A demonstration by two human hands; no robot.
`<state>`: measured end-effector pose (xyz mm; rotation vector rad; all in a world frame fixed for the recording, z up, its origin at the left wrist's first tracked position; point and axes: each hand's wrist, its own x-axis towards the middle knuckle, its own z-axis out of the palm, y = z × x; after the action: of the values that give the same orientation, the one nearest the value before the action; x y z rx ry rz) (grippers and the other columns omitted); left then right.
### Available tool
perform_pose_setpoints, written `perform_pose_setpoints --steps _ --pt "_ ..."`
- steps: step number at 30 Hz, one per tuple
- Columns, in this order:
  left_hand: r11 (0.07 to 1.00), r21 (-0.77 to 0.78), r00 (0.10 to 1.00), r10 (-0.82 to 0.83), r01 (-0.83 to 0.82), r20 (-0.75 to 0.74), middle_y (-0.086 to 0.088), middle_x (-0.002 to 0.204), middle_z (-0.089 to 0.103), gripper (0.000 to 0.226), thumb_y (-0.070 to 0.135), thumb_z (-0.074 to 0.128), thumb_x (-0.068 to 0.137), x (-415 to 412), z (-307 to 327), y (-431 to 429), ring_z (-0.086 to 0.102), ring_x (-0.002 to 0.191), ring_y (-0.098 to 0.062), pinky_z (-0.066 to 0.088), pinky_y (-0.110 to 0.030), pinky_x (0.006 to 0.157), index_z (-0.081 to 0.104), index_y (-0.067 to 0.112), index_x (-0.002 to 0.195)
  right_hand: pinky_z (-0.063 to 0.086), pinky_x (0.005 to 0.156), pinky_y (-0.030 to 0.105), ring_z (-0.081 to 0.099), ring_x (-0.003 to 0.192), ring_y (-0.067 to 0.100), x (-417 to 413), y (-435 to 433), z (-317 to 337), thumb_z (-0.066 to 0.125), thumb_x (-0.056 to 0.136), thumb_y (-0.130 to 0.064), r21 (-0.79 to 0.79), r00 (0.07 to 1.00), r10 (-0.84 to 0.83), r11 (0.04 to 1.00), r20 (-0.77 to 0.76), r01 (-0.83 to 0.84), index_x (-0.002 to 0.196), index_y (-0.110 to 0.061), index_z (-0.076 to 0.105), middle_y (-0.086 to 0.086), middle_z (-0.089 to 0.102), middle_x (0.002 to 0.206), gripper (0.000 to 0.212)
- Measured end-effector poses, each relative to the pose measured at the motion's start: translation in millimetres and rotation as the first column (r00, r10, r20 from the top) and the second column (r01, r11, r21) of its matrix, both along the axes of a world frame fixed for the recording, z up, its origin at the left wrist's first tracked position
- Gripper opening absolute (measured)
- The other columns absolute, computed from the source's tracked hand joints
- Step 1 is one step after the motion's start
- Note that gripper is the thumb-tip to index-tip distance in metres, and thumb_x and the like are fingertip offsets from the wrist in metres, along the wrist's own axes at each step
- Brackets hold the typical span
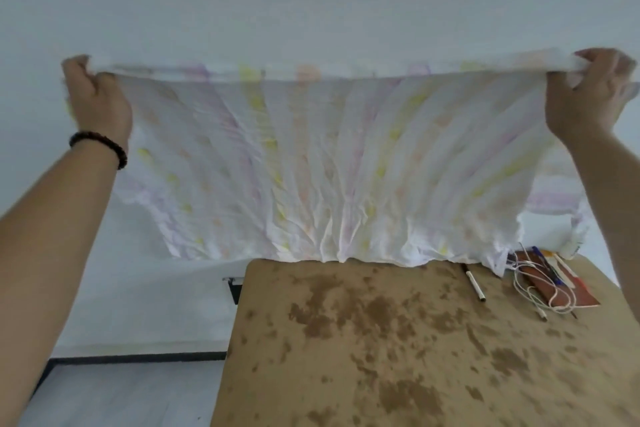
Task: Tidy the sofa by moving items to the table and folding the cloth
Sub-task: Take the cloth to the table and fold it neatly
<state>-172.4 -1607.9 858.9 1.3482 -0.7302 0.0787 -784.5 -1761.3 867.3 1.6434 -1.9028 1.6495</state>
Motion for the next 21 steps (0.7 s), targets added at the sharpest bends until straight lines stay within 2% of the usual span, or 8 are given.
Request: perform_pose_setpoints --steps 3,4,7,11,14,17,19,21 --pt "0.996 0.092 0.998 -0.018 0.013 0.053 -0.001 0.11 0.05 0.018 0.024 0.035 0.091 -6.0 -62.9 30.5 0.048 0.096 -0.012 0.041 -0.016 0.082 0.041 0.023 0.108 0.04 0.095 0.053 0.043 0.125 0.037 -1.4 26.7 -53.4 0.039 0.082 -0.077 0.157 0.998 -0.045 0.986 -0.037 0.05 0.114 -0.039 0.041 0.0 0.038 0.138 0.049" --pt "0.991 0.136 0.998 -0.026 0.019 0.052 -0.002 0.11 0.049 0.015 0.023 0.035 0.094 -9.5 -85.8 41.5 0.047 0.097 -0.012 0.038 -0.015 0.079 0.041 0.023 0.109 0.043 0.09 0.056 0.045 0.122 0.04 -4.0 34.9 -72.6 0.037 0.082 -0.078 0.202 0.995 -0.063 0.976 -0.077 0.077 0.113 -0.042 0.039 -0.003 0.035 0.137 0.048" --pt "0.961 0.272 0.998 -0.061 0.059 -0.002 -0.002 0.109 0.05 0.015 0.021 0.035 0.101 -19.8 -158.1 78.6 0.048 0.097 -0.016 0.038 -0.025 0.084 0.044 0.023 0.111 0.046 0.08 0.062 0.045 0.118 0.042 -12.1 62.6 -131.3 0.032 0.082 -0.082 0.311 0.985 -0.059 0.944 -0.16 0.107 0.115 -0.043 0.036 -0.007 0.029 0.135 0.051" --pt "0.869 0.48 0.99 -0.061 0.115 -0.126 -0.009 0.118 0.054 0.028 0.018 0.034 0.102 -36.0 -247.9 129.1 0.05 0.103 -0.023 0.039 -0.034 0.09 0.047 0.01 0.126 0.045 0.086 0.06 0.045 0.116 0.045 -13.9 115.2 -203.3 0.037 0.083 -0.074 0.449 0.984 -0.035 0.887 -0.177 0.112 0.116 -0.038 0.04 -0.003 0.03 0.135 0.049" --pt "0.767 0.625 0.983 -0.04 0.144 -0.177 -0.013 0.124 0.055 0.032 0.016 0.033 0.102 -54.3 -307.7 168.3 0.053 0.105 -0.03 0.04 -0.038 0.09 0.047 0.009 0.13 0.041 0.093 0.059 0.044 0.117 0.048 -11.8 159.7 -258.2 0.042 0.086 -0.065 0.582 0.977 -0.023 0.8 -0.213 0.146 0.125 -0.03 0.042 0.011 0.038 0.139 0.052" --pt "0.623 0.757 0.975 -0.048 0.199 -0.217 -0.019 0.124 0.056 0.032 0.013 0.036 0.102 -68.3 -361.6 210.4 0.055 0.104 -0.035 0.042 -0.04 0.085 0.049 0.004 0.13 0.024 0.109 0.055 0.034 0.129 0.05 -18.7 203.3 -309.7 0.056 0.092 -0.041 0.736 0.981 0.046 0.669 -0.187 0.109 0.131 -0.015 0.044 0.028 0.037 0.144 0.049" --pt "0.499 0.835 0.969 -0.05 0.233 -0.241 -0.02 0.125 0.057 0.032 0.014 0.038 0.102 -74.2 -394.8 239.4 0.055 0.105 -0.036 0.04 -0.037 0.083 0.05 0.004 0.13 0.012 0.116 0.051 0.027 0.137 0.048 -26.7 233.6 -338.6 0.056 0.093 -0.039 0.825 0.974 0.066 0.546 -0.216 0.146 0.133 -0.013 0.045 0.028 0.033 0.149 0.049" --pt "0.377 0.891 0.966 -0.048 0.253 -0.254 -0.021 0.125 0.058 0.032 0.013 0.039 0.101 -80.0 -423.4 268.4 0.055 0.106 -0.037 0.04 -0.036 0.082 0.052 0.003 0.129 0.005 0.119 0.048 0.023 0.141 0.043 -32.3 261.7 -363.6 0.051 0.094 -0.044 0.882 0.956 0.099 0.422 -0.275 0.209 0.137 -0.016 0.045 0.025 0.028 0.152 0.052"
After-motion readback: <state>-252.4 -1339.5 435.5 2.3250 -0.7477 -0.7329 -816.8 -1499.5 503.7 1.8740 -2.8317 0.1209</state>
